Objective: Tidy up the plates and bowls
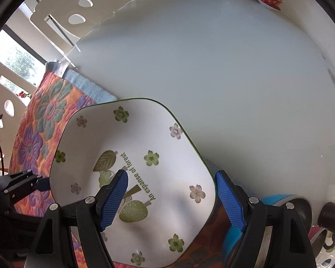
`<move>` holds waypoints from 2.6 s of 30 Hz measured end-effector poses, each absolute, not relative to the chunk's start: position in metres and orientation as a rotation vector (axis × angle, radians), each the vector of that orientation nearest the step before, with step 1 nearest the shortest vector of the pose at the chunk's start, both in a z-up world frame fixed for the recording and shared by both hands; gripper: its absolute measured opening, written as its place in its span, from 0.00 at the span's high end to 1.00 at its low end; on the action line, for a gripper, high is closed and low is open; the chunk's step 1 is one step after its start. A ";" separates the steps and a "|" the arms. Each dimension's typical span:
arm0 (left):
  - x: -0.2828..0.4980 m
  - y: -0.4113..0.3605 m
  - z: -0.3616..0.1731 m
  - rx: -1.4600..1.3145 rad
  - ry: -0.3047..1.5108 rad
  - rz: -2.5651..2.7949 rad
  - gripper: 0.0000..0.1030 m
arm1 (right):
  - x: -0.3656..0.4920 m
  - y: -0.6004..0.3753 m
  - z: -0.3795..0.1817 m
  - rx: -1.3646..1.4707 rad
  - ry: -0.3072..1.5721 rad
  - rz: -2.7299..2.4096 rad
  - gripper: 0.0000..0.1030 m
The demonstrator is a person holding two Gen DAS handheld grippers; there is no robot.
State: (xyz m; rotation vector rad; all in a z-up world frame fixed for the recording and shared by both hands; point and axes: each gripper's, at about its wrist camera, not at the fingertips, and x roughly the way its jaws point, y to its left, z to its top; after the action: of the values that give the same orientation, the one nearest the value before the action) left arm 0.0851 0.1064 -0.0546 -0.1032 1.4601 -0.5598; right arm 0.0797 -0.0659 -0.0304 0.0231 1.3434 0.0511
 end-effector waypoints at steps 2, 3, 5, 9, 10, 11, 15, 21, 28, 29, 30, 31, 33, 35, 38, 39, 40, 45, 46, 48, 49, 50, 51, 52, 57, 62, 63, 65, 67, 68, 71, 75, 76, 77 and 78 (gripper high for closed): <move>0.085 0.114 -0.053 -0.094 1.465 -0.548 0.46 | 0.074 -0.063 -0.031 0.043 1.350 0.062 0.23; 0.085 0.118 -0.053 -0.091 1.468 -0.536 0.46 | 0.072 -0.061 -0.031 0.051 1.352 0.066 0.23; 0.084 0.127 -0.053 -0.087 1.477 -0.515 0.46 | 0.060 -0.056 -0.031 0.072 1.359 0.078 0.23; 0.079 0.146 -0.051 -0.071 1.483 -0.500 0.46 | 0.044 -0.042 -0.032 0.093 1.368 0.094 0.23; 0.077 0.150 -0.051 -0.053 1.484 -0.500 0.46 | 0.038 -0.038 -0.032 0.098 1.371 0.099 0.23; 0.076 0.153 -0.051 -0.040 1.486 -0.500 0.46 | 0.034 -0.037 -0.032 0.104 1.372 0.103 0.23; 0.069 0.169 -0.050 -0.024 1.500 -0.493 0.46 | 0.022 -0.030 -0.029 0.140 1.380 0.112 0.23; 0.055 0.192 -0.047 -0.003 1.499 -0.485 0.46 | 0.001 -0.014 -0.032 0.169 1.392 0.104 0.23; 0.038 0.210 -0.048 0.014 1.504 -0.482 0.46 | -0.015 0.000 -0.038 0.243 1.399 0.105 0.23; 0.035 0.213 -0.047 0.019 1.501 -0.486 0.46 | -0.018 0.001 -0.038 0.246 1.400 0.106 0.23; 0.033 0.214 -0.048 0.024 1.497 -0.490 0.46 | -0.018 0.006 -0.040 0.247 1.399 0.105 0.23; 0.032 0.215 -0.048 0.031 1.495 -0.492 0.46 | -0.021 0.007 -0.041 0.251 1.403 0.104 0.23; 0.030 0.212 -0.051 0.071 1.496 -0.495 0.46 | -0.023 0.008 -0.047 0.280 1.422 0.107 0.23; 0.026 0.206 -0.055 0.128 1.496 -0.487 0.46 | -0.027 0.006 -0.056 0.345 1.447 0.106 0.26; 0.022 0.205 -0.055 0.178 1.473 -0.488 0.45 | -0.035 0.003 -0.069 0.438 1.431 0.082 0.29; 0.020 0.202 -0.055 0.190 1.465 -0.489 0.42 | -0.037 0.003 -0.069 0.447 1.413 0.075 0.28; 0.020 0.205 -0.056 0.193 1.458 -0.492 0.41 | -0.039 0.003 -0.068 0.449 1.400 0.069 0.28; 0.019 0.202 -0.057 0.206 1.444 -0.510 0.32 | -0.038 0.004 -0.065 0.468 1.381 0.065 0.24; 0.017 0.194 -0.058 0.209 1.442 -0.507 0.33 | -0.038 0.004 -0.064 0.475 1.377 0.067 0.24; 0.024 0.192 -0.057 0.201 1.442 -0.503 0.31 | -0.041 0.001 -0.065 0.494 1.361 0.066 0.23; 0.023 0.178 -0.061 0.206 1.441 -0.502 0.30 | -0.042 -0.001 -0.064 0.515 1.349 0.070 0.22; 0.023 0.175 -0.062 0.214 1.440 -0.504 0.28 | -0.043 -0.003 -0.065 0.530 1.339 0.073 0.21; 0.022 0.175 -0.062 0.225 1.439 -0.508 0.26 | -0.043 -0.005 -0.066 0.539 1.332 0.076 0.21; 0.021 0.177 -0.063 0.234 1.437 -0.510 0.25 | -0.044 -0.006 -0.066 0.545 1.327 0.077 0.20; 0.017 0.179 -0.064 0.249 1.426 -0.517 0.18 | -0.043 -0.007 -0.065 0.546 1.324 0.080 0.17; 0.015 0.173 -0.066 0.278 1.418 -0.530 0.11 | -0.043 -0.003 -0.067 0.544 1.299 0.087 0.06; 0.014 0.173 -0.067 0.281 1.415 -0.531 0.10 | -0.042 -0.001 -0.068 0.531 1.298 0.084 0.05; 0.014 0.172 -0.067 0.282 1.412 -0.530 0.09 | -0.040 0.004 -0.068 0.510 1.300 0.076 0.05; 0.012 0.169 -0.067 0.281 1.413 -0.529 0.09 | -0.040 0.006 -0.068 0.510 1.296 0.068 0.06; 0.011 0.167 -0.068 0.282 1.414 -0.530 0.10 | -0.040 0.005 -0.068 0.518 1.291 0.065 0.06; 0.016 0.170 -0.067 0.256 1.424 -0.511 0.22 | -0.043 -0.004 -0.067 0.566 1.266 0.030 0.22; 0.027 0.183 -0.062 0.150 1.454 -0.458 0.48 | -0.054 -0.032 -0.069 0.694 1.232 -0.060 0.68; 0.028 0.183 -0.062 0.147 1.452 -0.461 0.49 | -0.056 -0.039 -0.070 0.742 1.218 -0.053 0.72; 0.029 0.181 -0.063 0.151 1.453 -0.470 0.50 | -0.056 -0.043 -0.071 0.775 1.210 -0.042 0.74; 0.029 0.179 -0.063 0.163 1.456 -0.485 0.50 | -0.055 -0.044 -0.071 0.782 1.210 -0.027 0.75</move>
State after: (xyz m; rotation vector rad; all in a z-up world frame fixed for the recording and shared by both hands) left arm 0.0288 0.1787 -0.0633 0.1632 1.4556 -0.4849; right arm -0.0550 -0.0442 -0.0713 0.7824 1.2096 -0.0266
